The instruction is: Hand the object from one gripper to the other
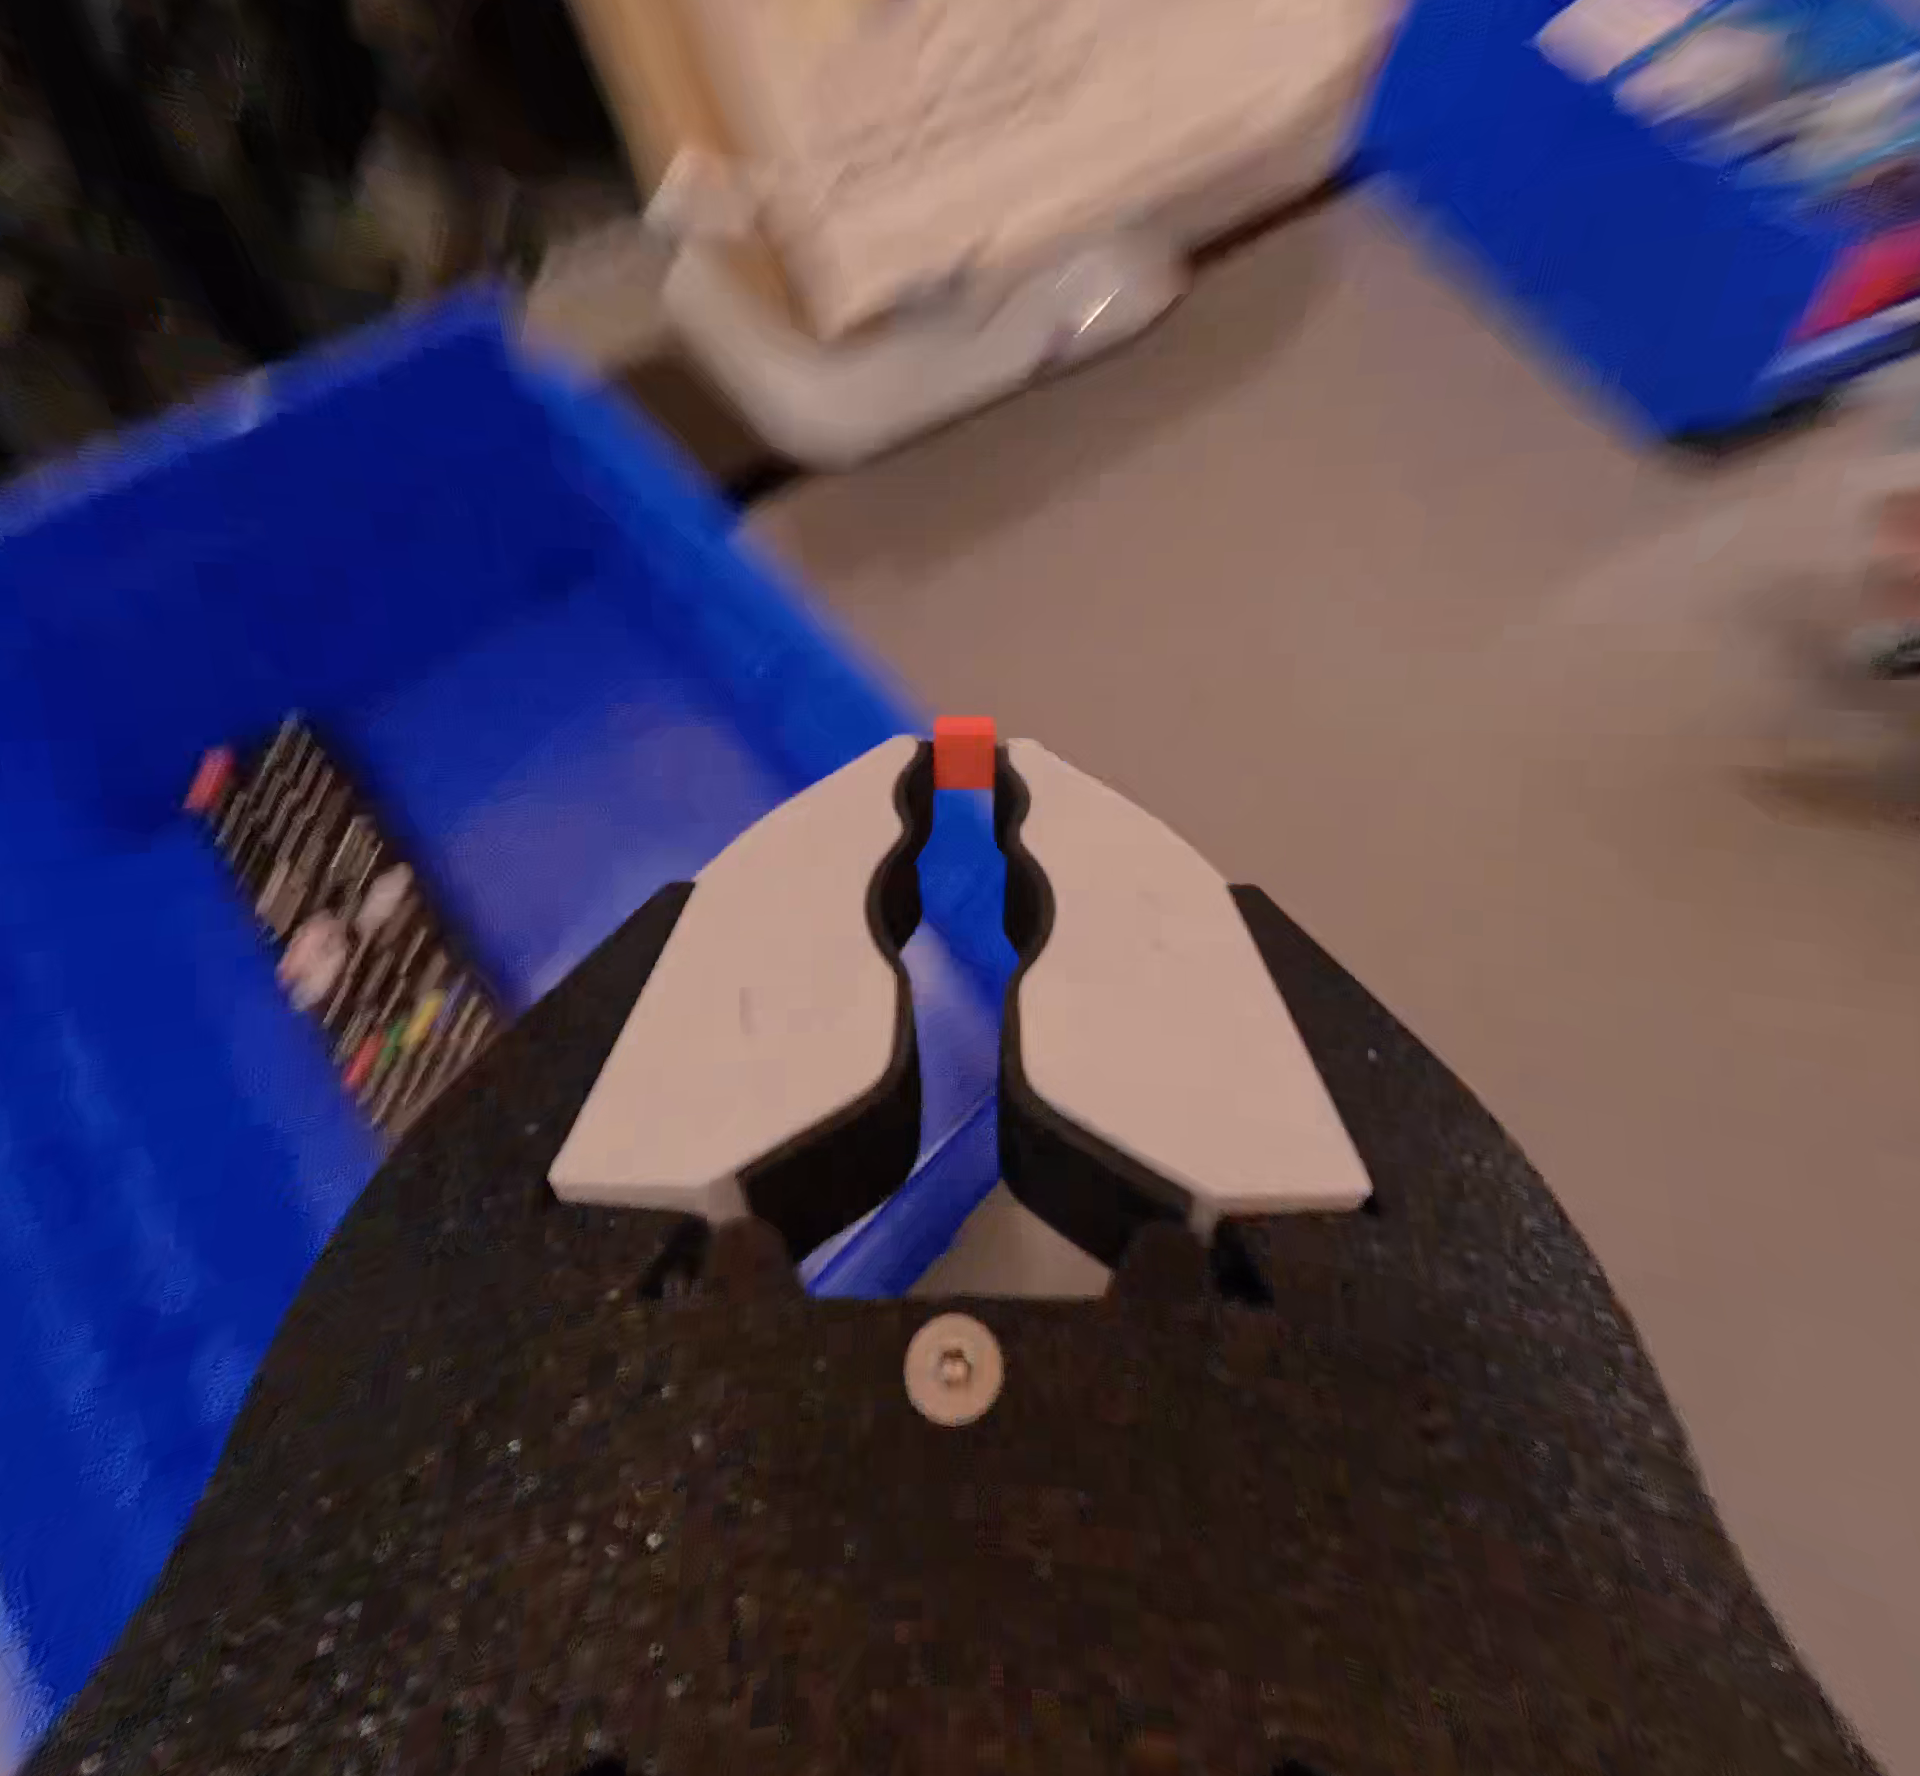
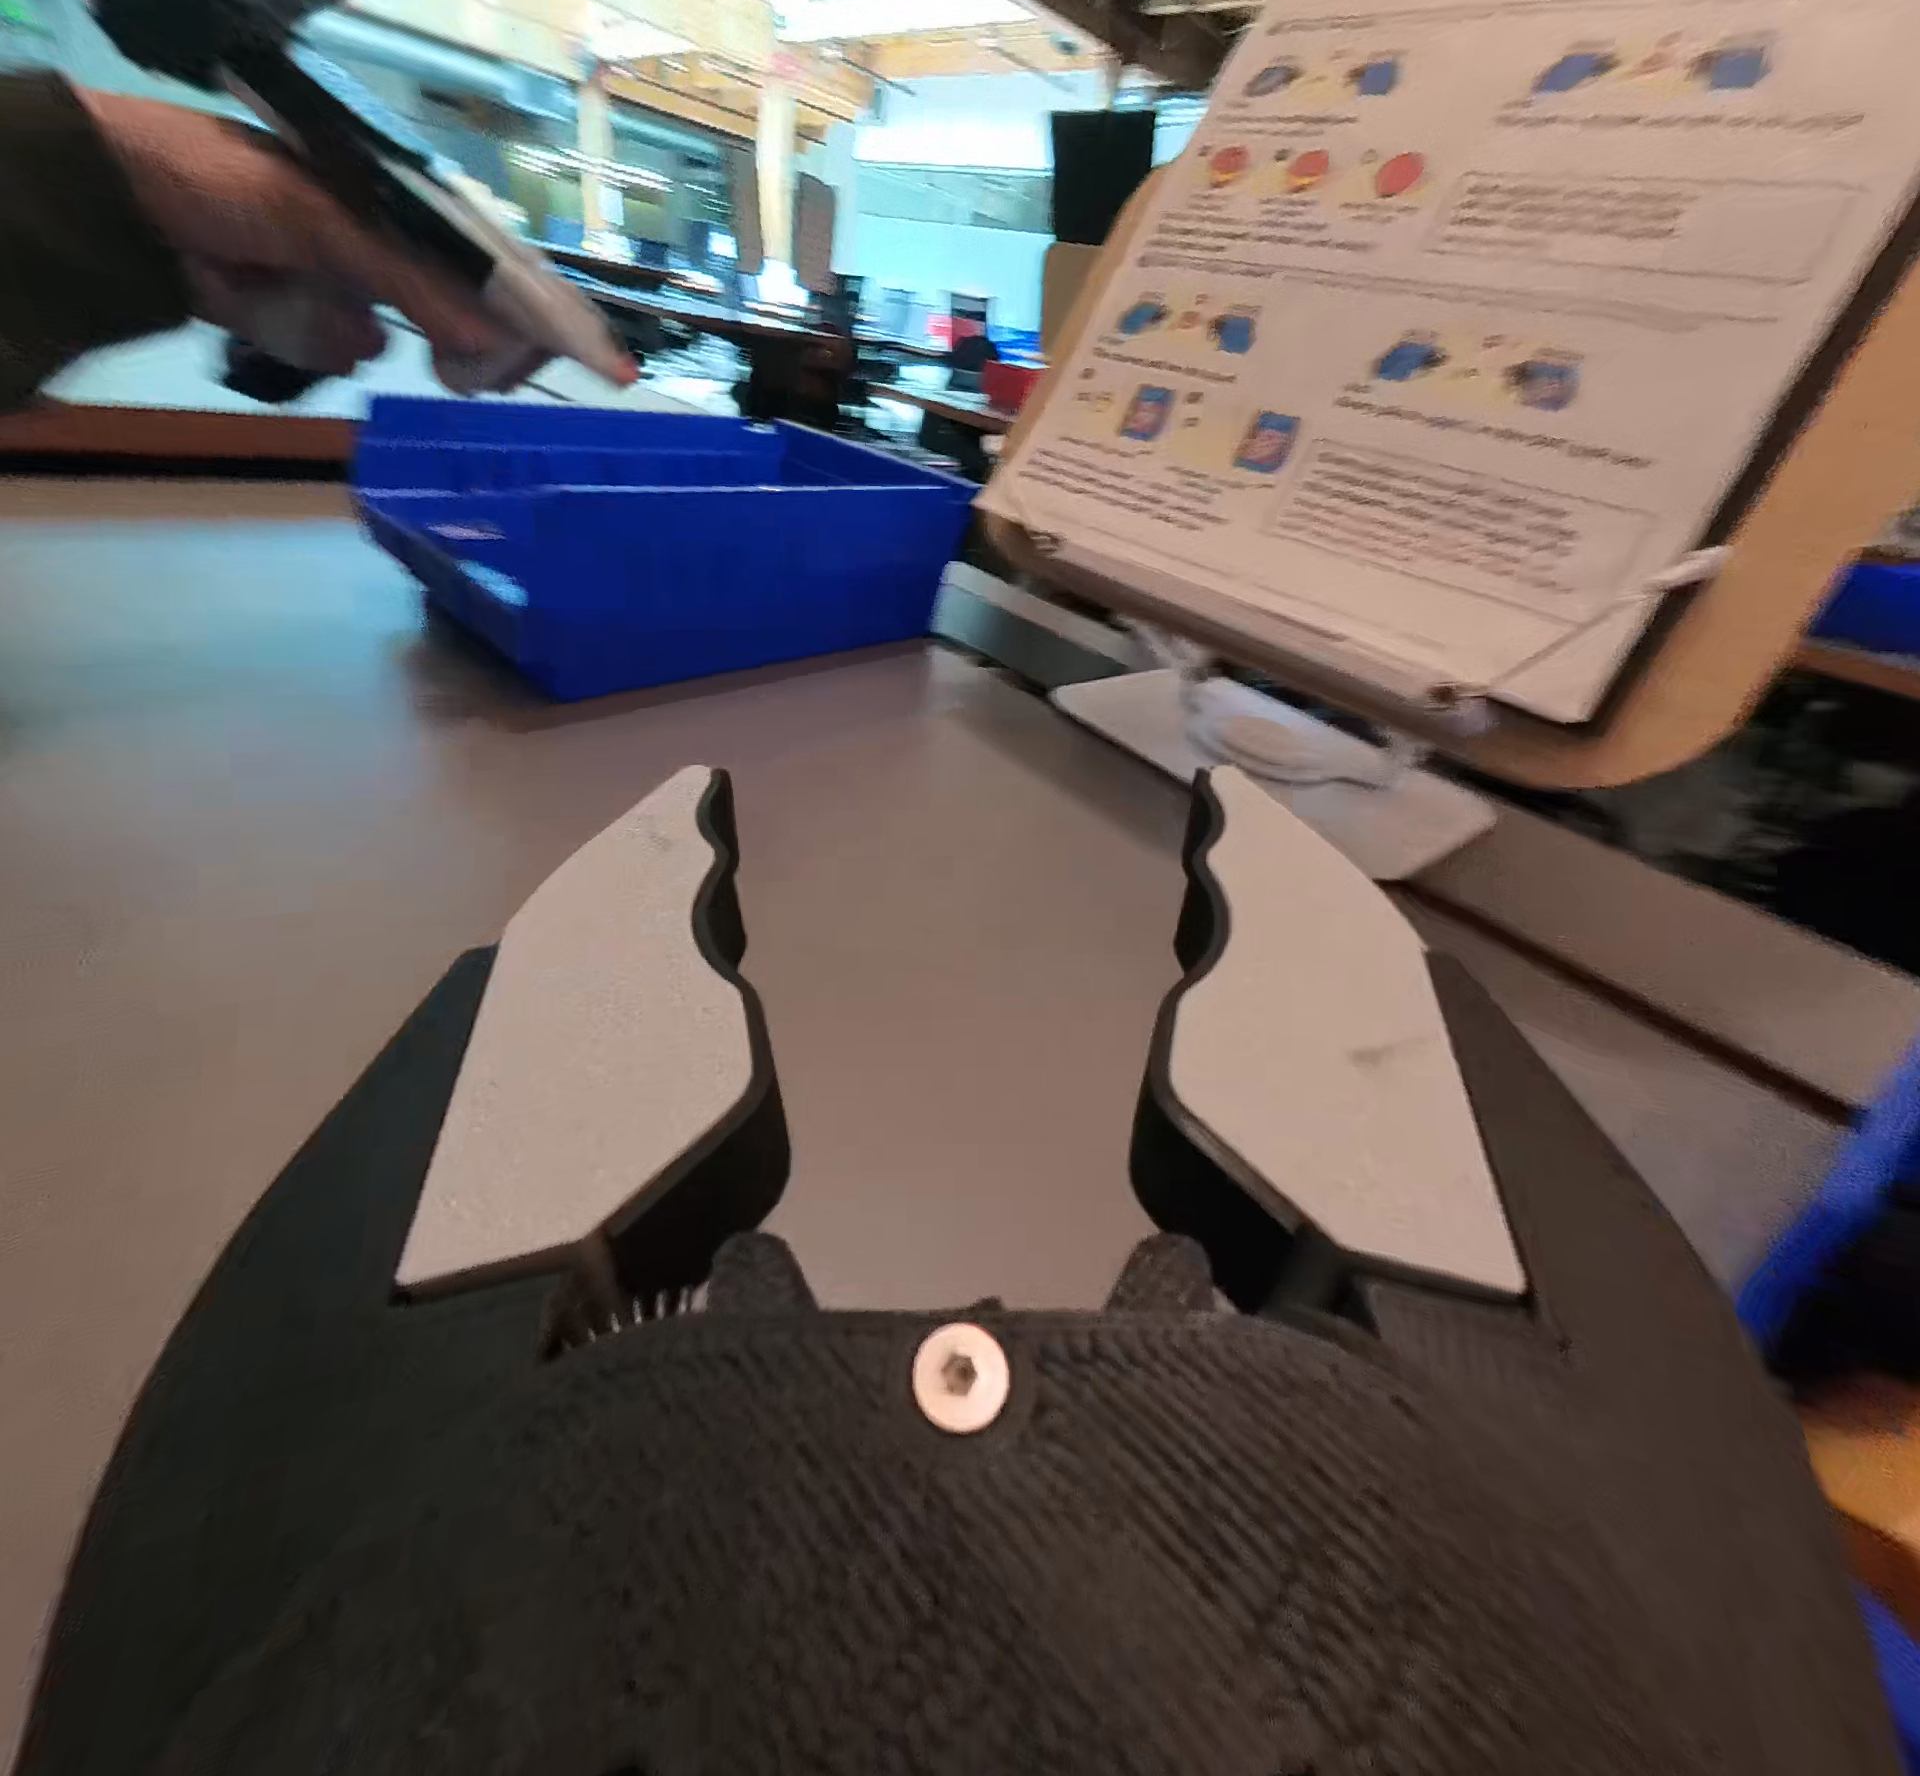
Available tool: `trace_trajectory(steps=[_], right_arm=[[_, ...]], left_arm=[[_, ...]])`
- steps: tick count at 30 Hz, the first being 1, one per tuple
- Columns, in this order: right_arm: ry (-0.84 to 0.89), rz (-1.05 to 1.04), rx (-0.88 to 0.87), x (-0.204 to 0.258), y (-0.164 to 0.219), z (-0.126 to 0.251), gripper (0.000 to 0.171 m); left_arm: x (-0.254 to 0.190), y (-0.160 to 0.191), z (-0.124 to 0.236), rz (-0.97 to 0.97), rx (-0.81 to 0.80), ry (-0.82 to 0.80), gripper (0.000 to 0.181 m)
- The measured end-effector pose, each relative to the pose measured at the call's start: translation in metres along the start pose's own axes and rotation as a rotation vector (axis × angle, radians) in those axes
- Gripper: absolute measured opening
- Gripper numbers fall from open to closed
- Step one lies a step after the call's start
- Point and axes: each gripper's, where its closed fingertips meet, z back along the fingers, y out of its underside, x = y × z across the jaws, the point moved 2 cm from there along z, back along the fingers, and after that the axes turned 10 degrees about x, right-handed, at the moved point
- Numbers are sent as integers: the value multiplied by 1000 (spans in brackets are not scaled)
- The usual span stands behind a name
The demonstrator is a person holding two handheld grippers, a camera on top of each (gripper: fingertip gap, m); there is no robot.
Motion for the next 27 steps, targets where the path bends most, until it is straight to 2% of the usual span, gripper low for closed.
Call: trace_trajectory(steps=[2, 4, 6, 9, 13, 15, 17, 23, 27], right_arm=[[-195, -123, -3, 21, -3, -3, 85], [-394, -297, -15, 41, -9, -3, 88], [-590, -478, -54, 58, -18, 0, 86], [-789, -711, -64, 68, -21, 2, 74], [-941, -897, -27, 71, -14, 3, 60], [-956, -1003, -33, 65, -12, 1, 44], [-980, -1056, -51, 63, -13, 1, 39], [-1006, -1014, 37, 78, -5, -2, 35], [-1013, -1015, 47, 81, -3, -3, 21]], left_arm=[[-58, -26, 14, -145, -245, 154, 10], [-116, -35, 17, -298, -436, 280, 10], [-165, -31, 8, -439, -550, 358, 10], [-213, -18, -22, -584, -622, 415, 10], [-239, -5, -52, -631, -679, 459, 10], [-244, 2, -62, -668, -642, 459, 10], [-245, 5, -67, -696, -626, 430, 10], [-252, 11, -76, -768, -579, 404, 10], [-255, 15, -80, -801, -560, 392, 10]])
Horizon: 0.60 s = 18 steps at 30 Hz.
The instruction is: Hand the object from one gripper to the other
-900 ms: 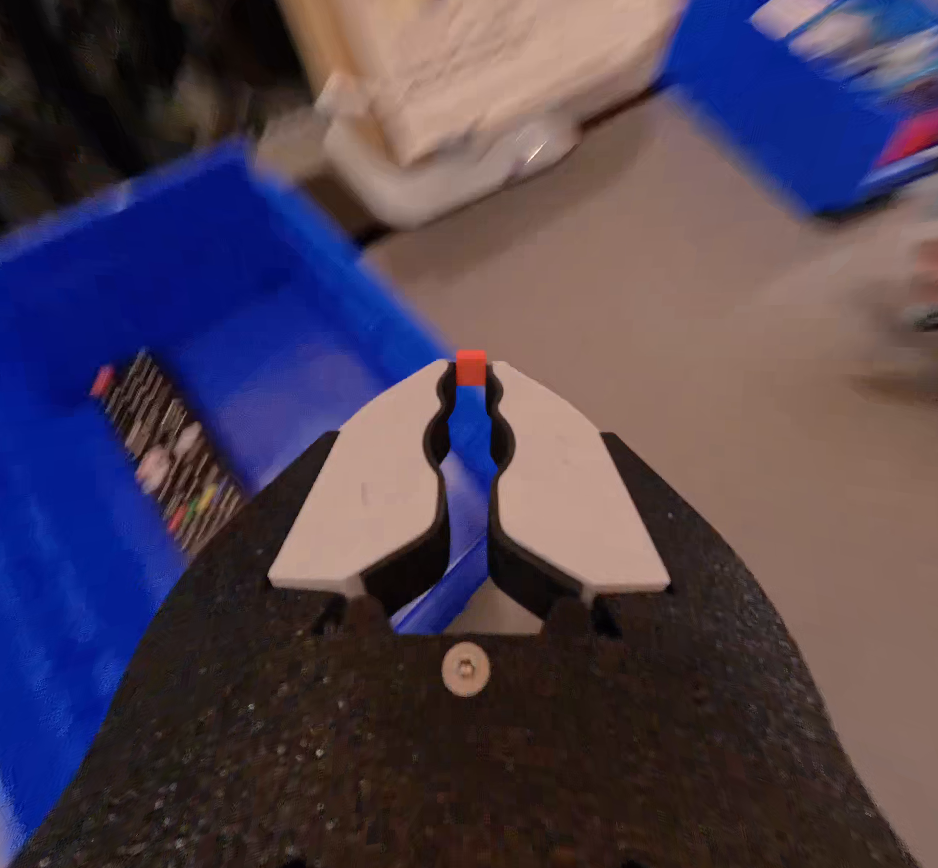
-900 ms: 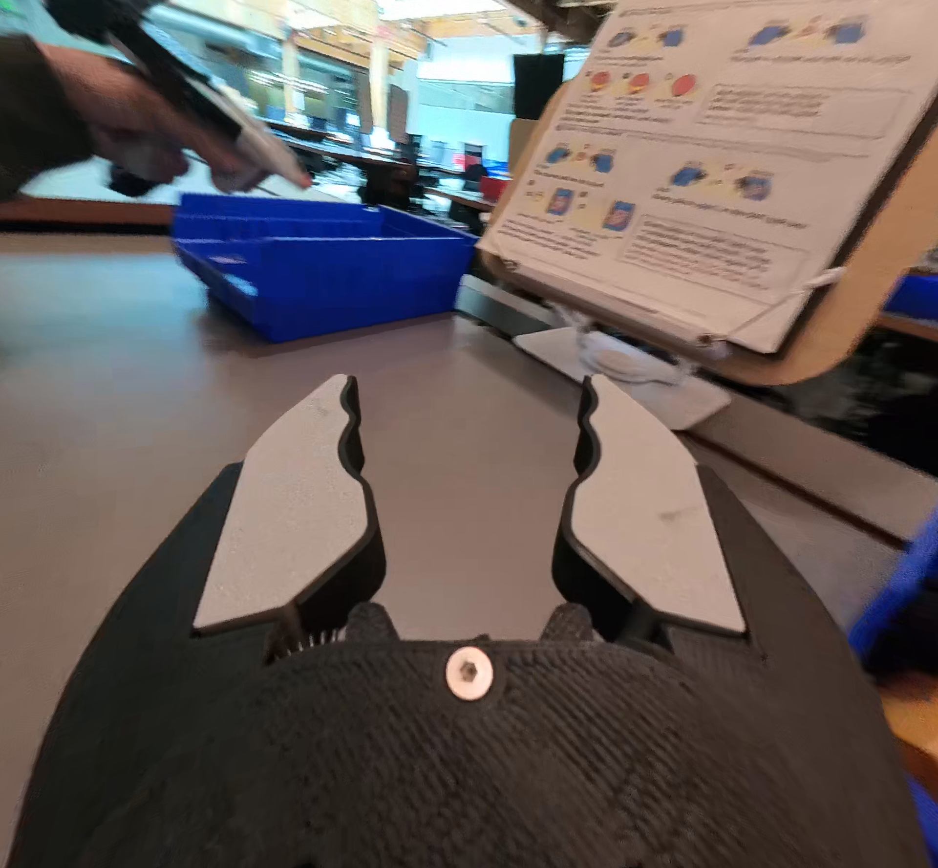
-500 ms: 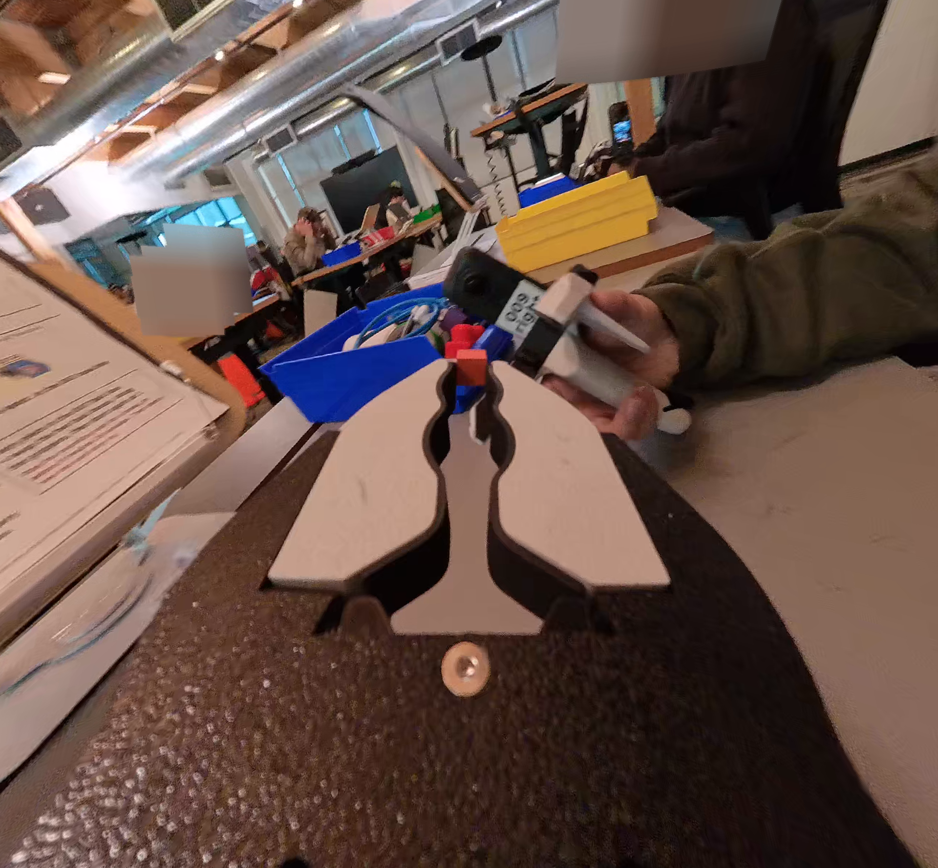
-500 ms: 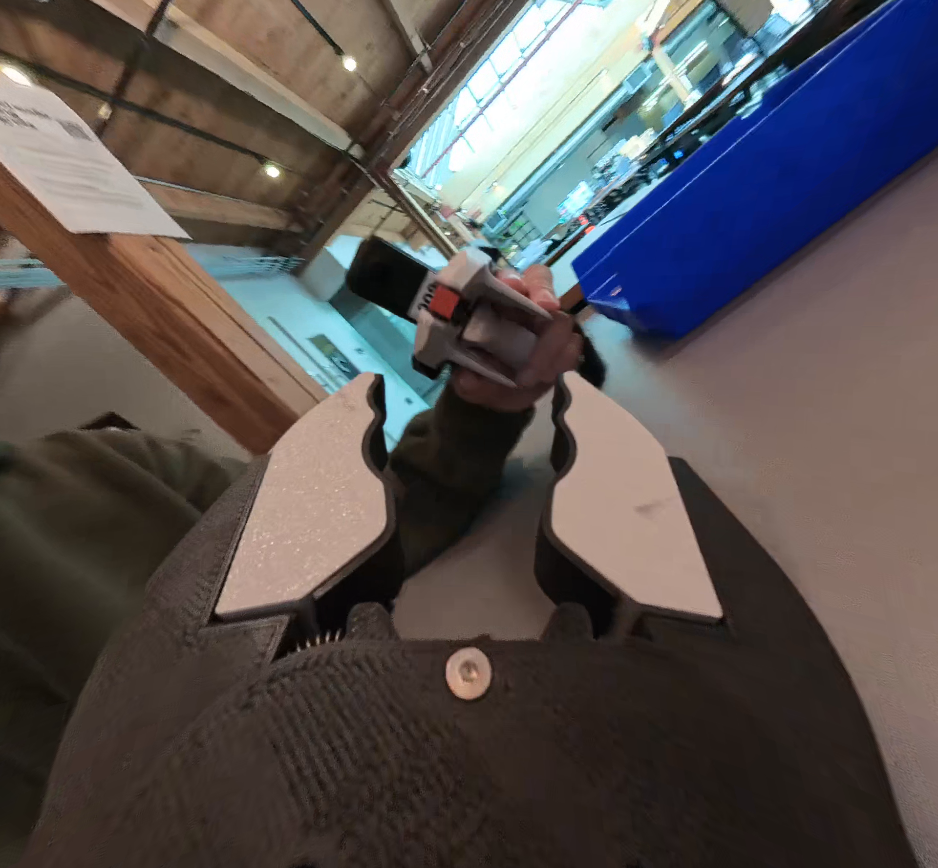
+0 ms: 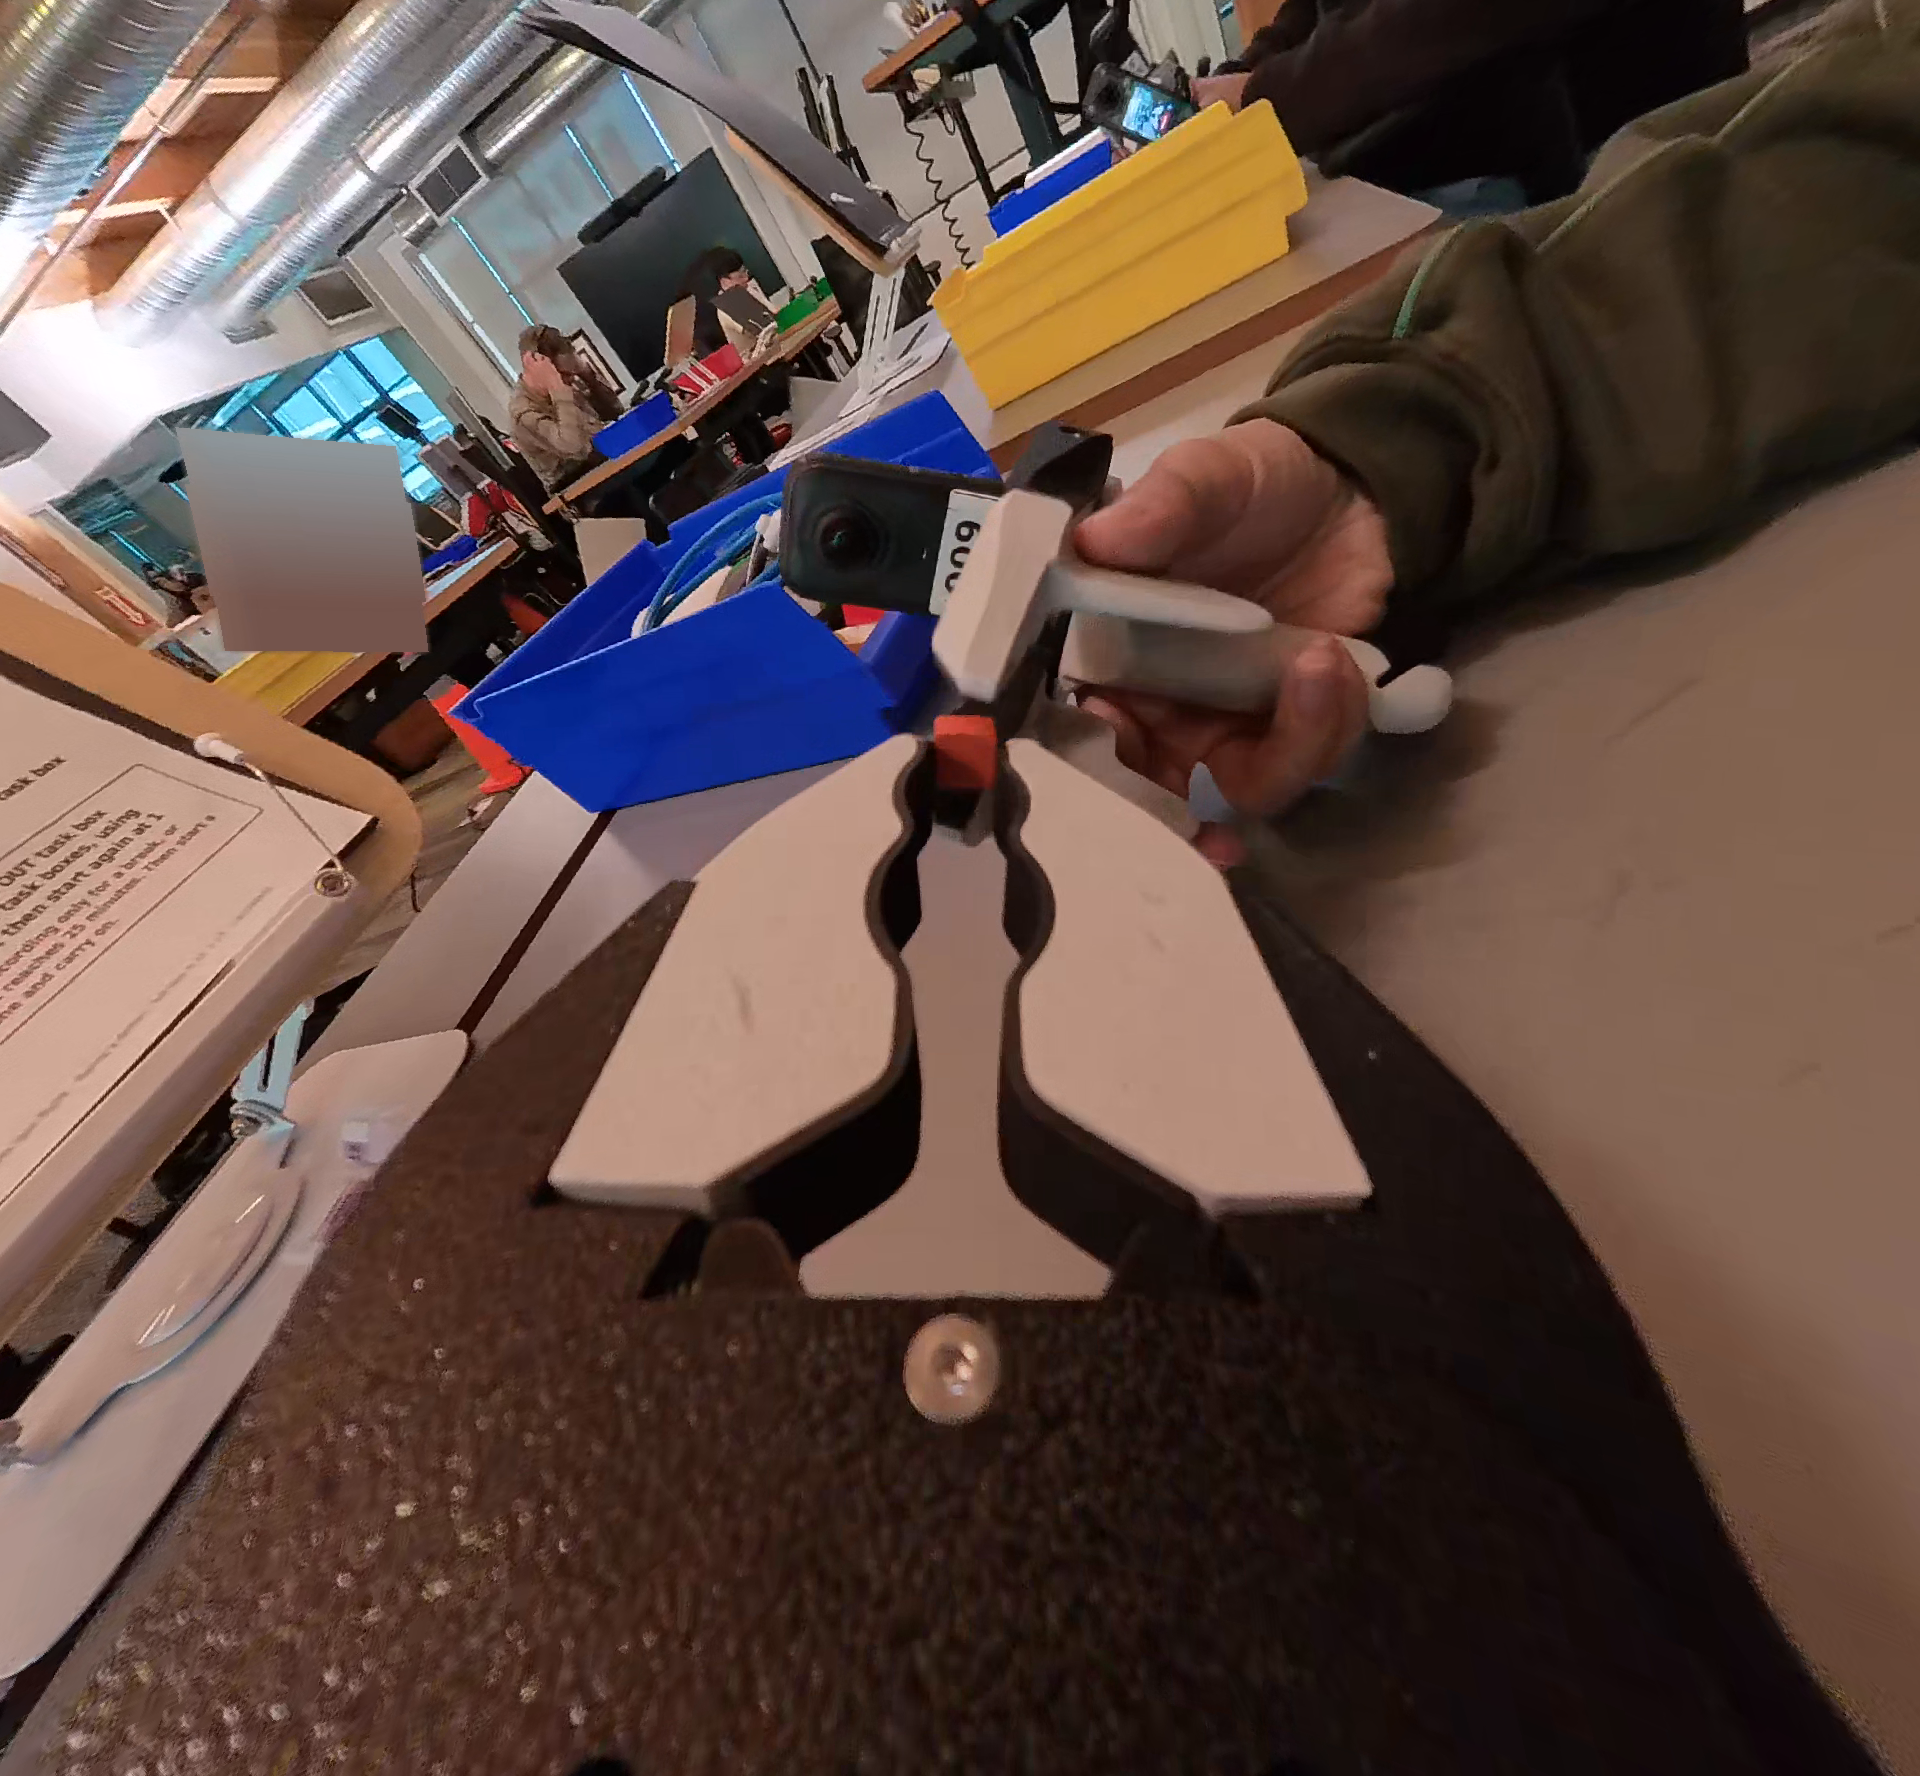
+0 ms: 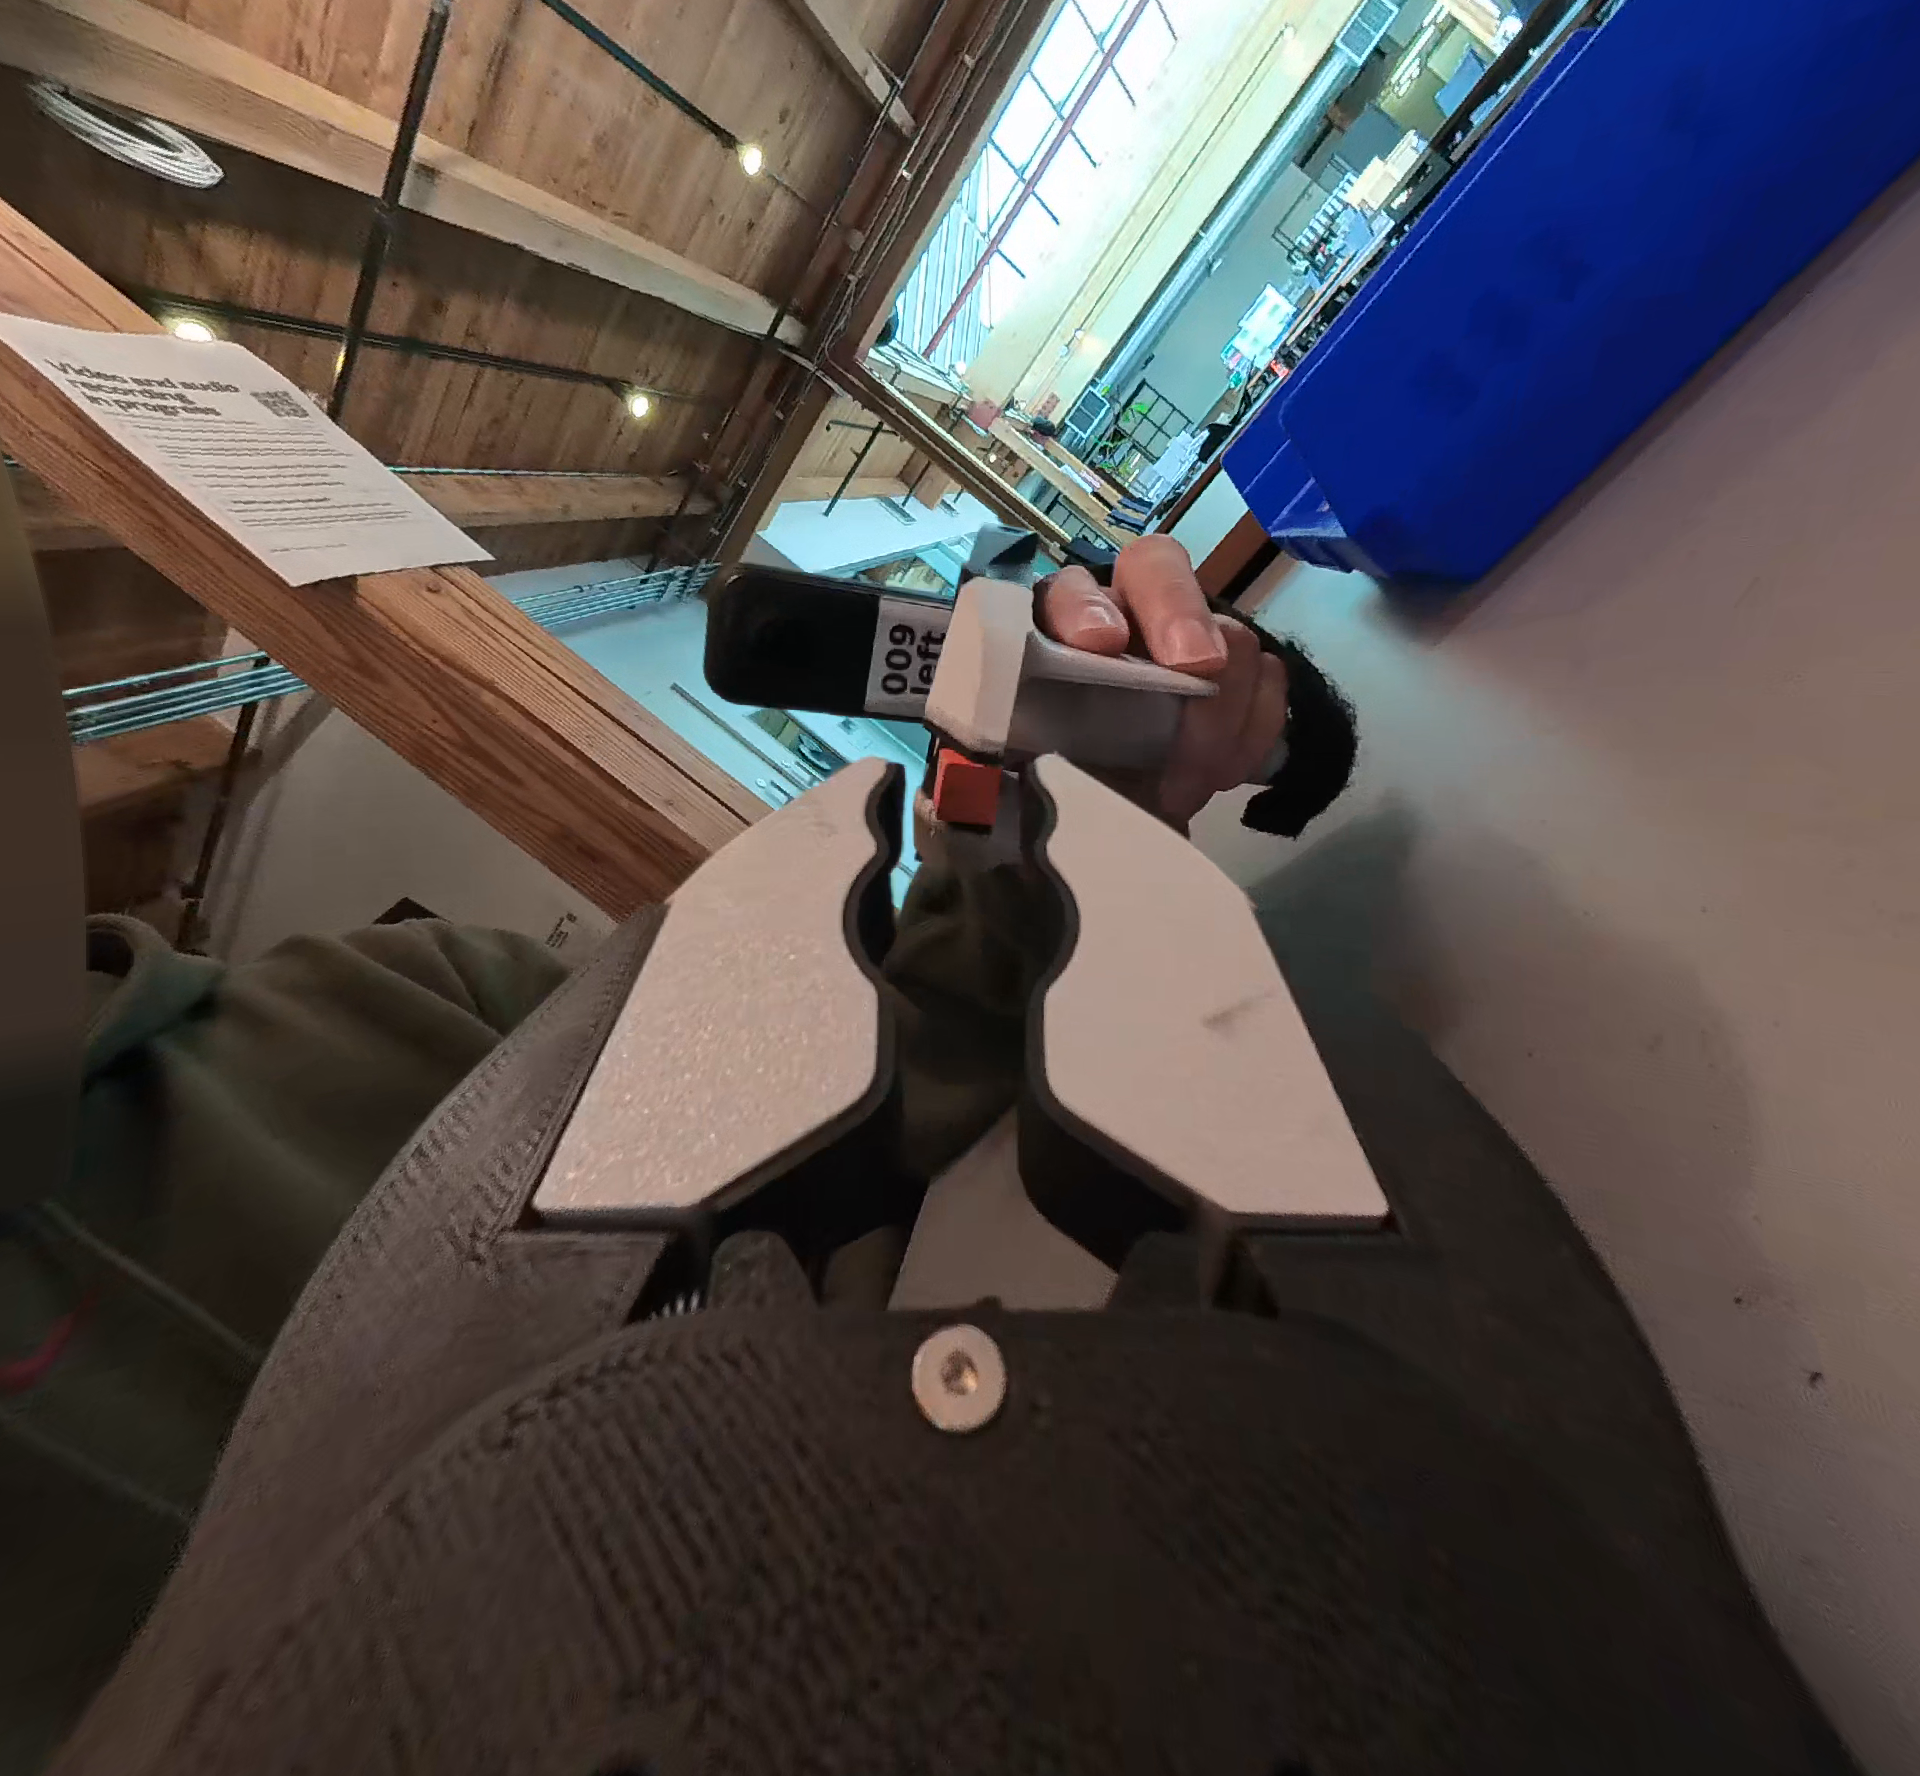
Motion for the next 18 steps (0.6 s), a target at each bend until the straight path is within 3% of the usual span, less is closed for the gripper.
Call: trace_trajectory(steps=[2, 6, 9, 14, 18], right_arm=[[-3, 8, 14, -1, 2, 0, 12], [16, 45, 39, -2, 1, 1, 11], [123, 184, 66, -6, -1, 4, 10], [505, 665, 75, -8, -19, 20, 10], [926, 1131, 193, -14, -26, 35, 10]], left_arm=[[-1, 1, 0, -15, 12, -2, 10], [0, 2, -1, -16, 24, -17, 10], [4, 8, -3, 31, 63, -40, 15], [19, 21, 0, 340, 125, -37, 38], [21, 20, -8, 681, 96, 70, 38]])
